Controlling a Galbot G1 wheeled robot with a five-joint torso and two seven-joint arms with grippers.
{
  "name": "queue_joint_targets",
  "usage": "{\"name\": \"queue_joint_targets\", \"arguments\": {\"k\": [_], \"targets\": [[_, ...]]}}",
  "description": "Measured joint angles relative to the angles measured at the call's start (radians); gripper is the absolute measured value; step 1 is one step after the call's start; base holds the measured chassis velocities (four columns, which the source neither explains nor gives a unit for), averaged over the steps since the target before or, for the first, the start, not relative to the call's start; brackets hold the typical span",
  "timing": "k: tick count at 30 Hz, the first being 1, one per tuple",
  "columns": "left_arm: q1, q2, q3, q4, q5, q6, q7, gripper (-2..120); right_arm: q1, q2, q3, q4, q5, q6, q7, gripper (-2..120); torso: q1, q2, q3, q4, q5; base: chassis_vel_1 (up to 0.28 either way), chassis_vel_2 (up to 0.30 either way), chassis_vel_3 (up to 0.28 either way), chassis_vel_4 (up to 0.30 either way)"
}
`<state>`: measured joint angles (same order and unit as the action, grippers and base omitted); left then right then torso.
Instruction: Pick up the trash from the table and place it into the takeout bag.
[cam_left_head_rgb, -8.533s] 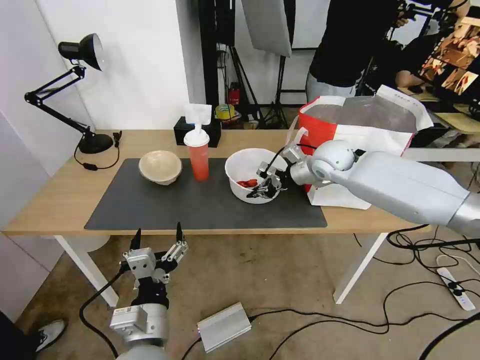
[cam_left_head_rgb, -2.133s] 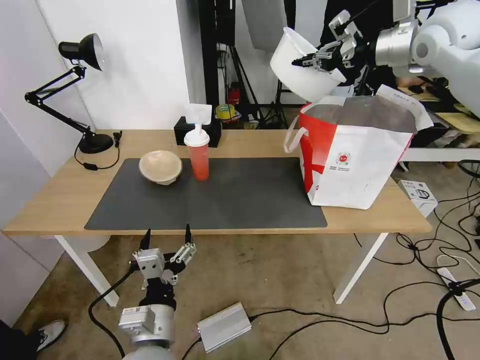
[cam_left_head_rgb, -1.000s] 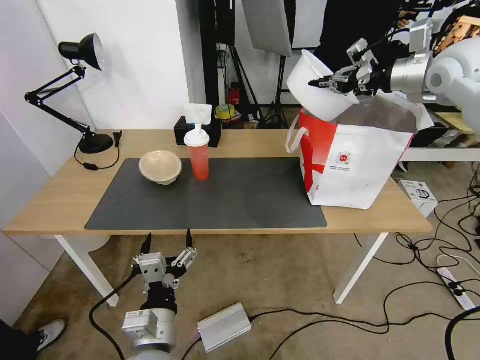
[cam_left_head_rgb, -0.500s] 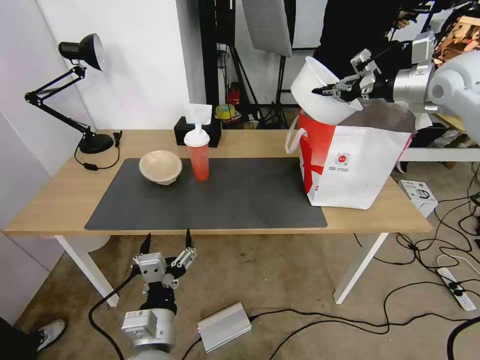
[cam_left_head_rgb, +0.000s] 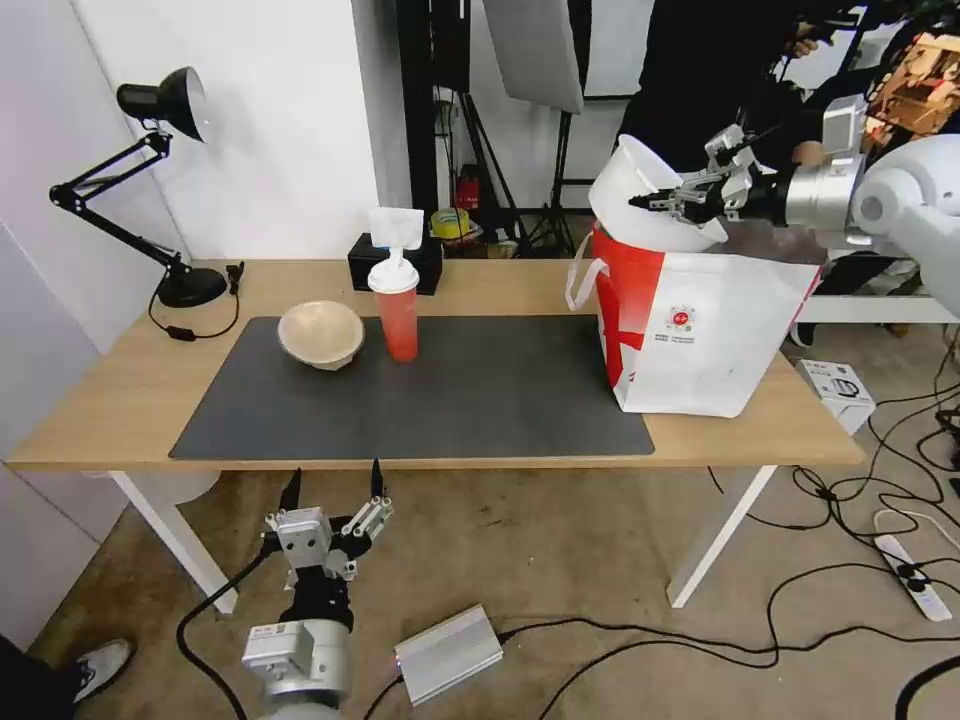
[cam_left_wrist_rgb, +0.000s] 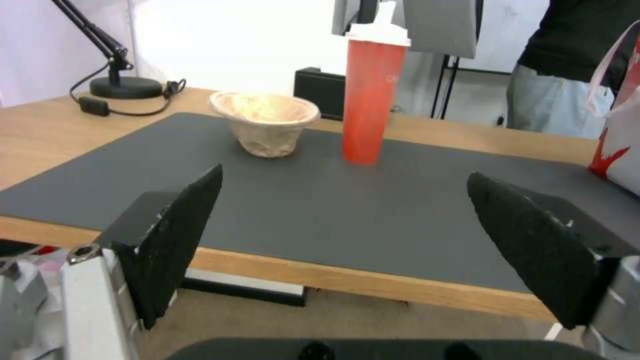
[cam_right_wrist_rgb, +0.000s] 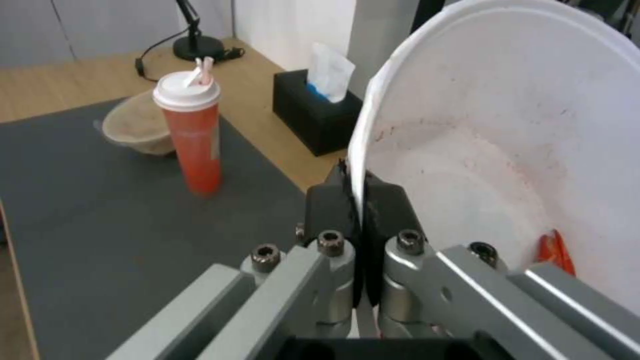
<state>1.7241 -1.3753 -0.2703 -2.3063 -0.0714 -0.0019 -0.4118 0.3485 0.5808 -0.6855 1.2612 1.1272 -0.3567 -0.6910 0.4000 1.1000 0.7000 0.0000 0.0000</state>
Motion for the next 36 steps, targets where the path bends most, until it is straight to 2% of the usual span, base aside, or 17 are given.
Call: {"name": "queue_joint_targets", "arguments": {"k": [14,16,17,21,23,25,27,29,31,32,35,36], "targets": [[-0.001,-0.004,0.006,0.002,0.006,-0.001,0.001,97,-0.030,-0.023,0.029,0.010,-0.005,0.013,-0.011,2,0.000,0.000,0.000,0.0000,0.0000,0.000,0.000,0.000,0.000],[0.000,-0.005,0.008,0.003,0.009,-0.001,0.001,97,-0.030,-0.026,0.031,0.009,-0.004,0.016,-0.011,10,0.000,0.000,0.000,-0.0001,0.0000,0.000,0.000,0.000,0.000],[0.000,-0.005,0.008,0.003,0.009,-0.001,0.001,97,-0.030,-0.026,0.031,0.009,-0.004,0.016,-0.011,10,0.000,0.000,0.000,-0.0001,0.0000,0.000,0.000,0.000,0.000],[0.005,-0.015,0.018,0.003,0.019,-0.003,0.001,97,-0.030,-0.028,0.034,0.010,0.008,0.019,0.001,30,0.000,0.000,0.000,0.0000,0.0000,0.000,0.000,0.000,0.000],[0.005,-0.016,0.019,0.003,0.021,-0.003,0.001,97,-0.030,-0.028,0.035,0.010,0.009,0.019,0.002,33,0.000,0.000,0.000,0.0000,0.0000,0.000,0.000,0.000,0.000],[0.008,-0.017,0.020,0.001,0.024,-0.003,0.001,97,-0.029,-0.028,0.036,0.013,0.012,0.021,0.006,44,0.000,0.000,0.000,0.0000,0.0000,0.000,0.000,0.000,0.000],[0.008,-0.017,0.020,0.001,0.024,-0.003,0.001,97,-0.029,-0.028,0.036,0.013,0.012,0.021,0.006,46,0.000,0.000,0.000,0.0000,0.0000,0.000,0.000,0.000,0.000],[0.013,-0.015,0.020,-0.013,0.025,-0.003,0.003,97,-0.021,-0.028,0.036,0.013,0.012,0.021,0.008,57,0.000,0.000,0.000,0.0001,-0.0001,0.000,0.000,0.000,0.000],[0.014,-0.015,0.020,-0.015,0.025,-0.003,0.003,97,-0.019,-0.028,0.035,0.012,0.012,0.021,0.008,59,0.000,0.000,0.000,0.0001,-0.0001,0.000,0.000,0.000,0.000],[0.015,-0.016,0.020,-0.016,0.025,-0.003,0.003,97,-0.015,-0.027,0.034,0.011,0.012,0.021,0.008,68,0.000,0.000,0.000,0.0000,0.0000,0.000,0.000,0.000,0.000],[0.016,-0.016,0.019,-0.016,0.026,-0.003,0.004,97,-0.006,-0.026,0.032,0.011,0.013,0.021,0.008,80,0.000,0.000,0.000,0.0000,0.0000,0.000,0.000,0.000,0.000],[0.016,-0.016,0.019,-0.016,0.026,-0.003,0.004,97,-0.006,-0.026,0.032,0.011,0.013,0.021,0.008,80,0.000,0.000,0.000,0.0000,0.0000,0.000,0.000,0.000,0.000]]}}
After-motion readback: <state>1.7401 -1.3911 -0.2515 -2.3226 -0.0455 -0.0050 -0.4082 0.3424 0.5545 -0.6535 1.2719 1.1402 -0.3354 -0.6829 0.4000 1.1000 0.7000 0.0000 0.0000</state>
